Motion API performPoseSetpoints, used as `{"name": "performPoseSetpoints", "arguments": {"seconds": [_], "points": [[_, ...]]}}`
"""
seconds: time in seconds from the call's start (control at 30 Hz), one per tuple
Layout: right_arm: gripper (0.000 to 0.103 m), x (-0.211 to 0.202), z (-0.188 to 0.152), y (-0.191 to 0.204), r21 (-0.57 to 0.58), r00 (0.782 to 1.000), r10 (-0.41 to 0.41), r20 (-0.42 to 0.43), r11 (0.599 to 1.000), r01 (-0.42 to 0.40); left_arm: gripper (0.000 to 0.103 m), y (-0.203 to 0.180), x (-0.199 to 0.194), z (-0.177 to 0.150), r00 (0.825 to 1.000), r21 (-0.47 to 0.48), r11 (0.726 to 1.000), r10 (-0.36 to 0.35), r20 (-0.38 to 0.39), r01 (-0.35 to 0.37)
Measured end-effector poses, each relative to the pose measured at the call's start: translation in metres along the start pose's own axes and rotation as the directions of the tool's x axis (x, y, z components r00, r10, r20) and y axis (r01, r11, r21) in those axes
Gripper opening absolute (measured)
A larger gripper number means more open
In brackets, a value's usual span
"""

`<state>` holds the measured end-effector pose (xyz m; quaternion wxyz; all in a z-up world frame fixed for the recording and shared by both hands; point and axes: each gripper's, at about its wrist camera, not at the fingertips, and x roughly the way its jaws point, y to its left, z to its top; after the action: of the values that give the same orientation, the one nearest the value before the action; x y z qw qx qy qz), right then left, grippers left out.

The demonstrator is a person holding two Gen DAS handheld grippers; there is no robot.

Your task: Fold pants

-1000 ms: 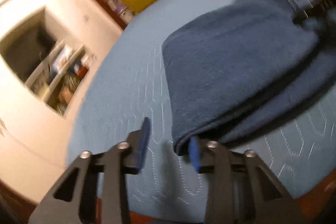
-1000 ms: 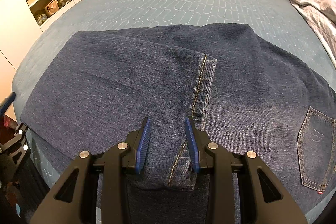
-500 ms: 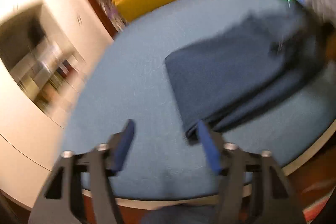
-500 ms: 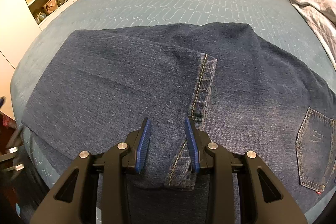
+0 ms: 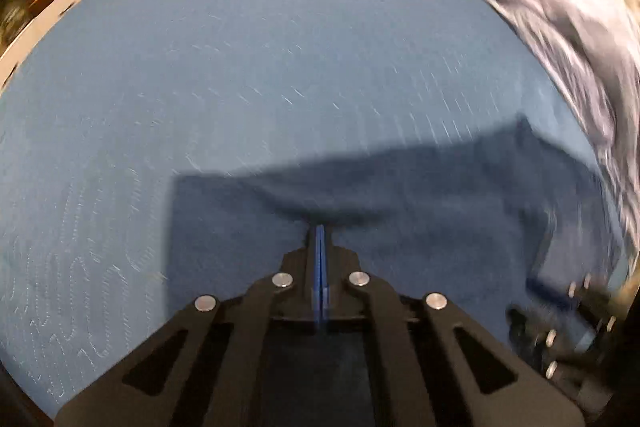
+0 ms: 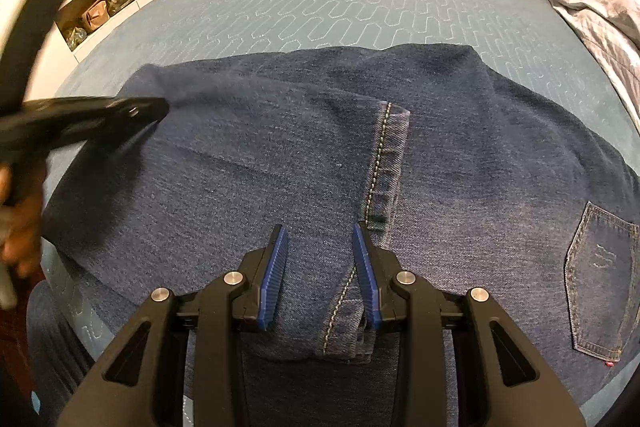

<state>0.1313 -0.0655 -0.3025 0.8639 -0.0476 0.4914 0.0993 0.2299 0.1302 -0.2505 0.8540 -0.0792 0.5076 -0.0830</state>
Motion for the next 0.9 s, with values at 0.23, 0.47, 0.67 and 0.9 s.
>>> {"name": "performPoseSetpoints", "arguments": {"seconds": [0.23,0.47,0.67,0.9], "points": [[0.083,-0.008,0.001,0.009,-0.046,0.996,0.088,-0.004,0.995,-0.088,0.045,-0.002,-0.036,-0.021,0.993,-0.039,0.998,-0.04,0.113,0.044],[0.097,-0.046,0.021,0.013,0.047,0.968,-0.159,0.196,0.987,0.153,0.078,0.053,-0.102,-0.087,0.952,-0.314,0.947,0.161,0.261,-0.075],[0.098,-0.026,0.042,0.018,0.018,0.987,-0.076,0.142,0.997,0.074,0.083,0.043,-0.118,-0.117,0.925,-0.172,0.963,0.249,0.288,-0.206],[0.096,0.0,0.044,0.019,0.007,0.979,-0.187,0.08,0.982,0.187,0.053,0.034,-0.067,-0.137,0.984,-0.137,0.984,0.127,0.122,-0.11]]}}
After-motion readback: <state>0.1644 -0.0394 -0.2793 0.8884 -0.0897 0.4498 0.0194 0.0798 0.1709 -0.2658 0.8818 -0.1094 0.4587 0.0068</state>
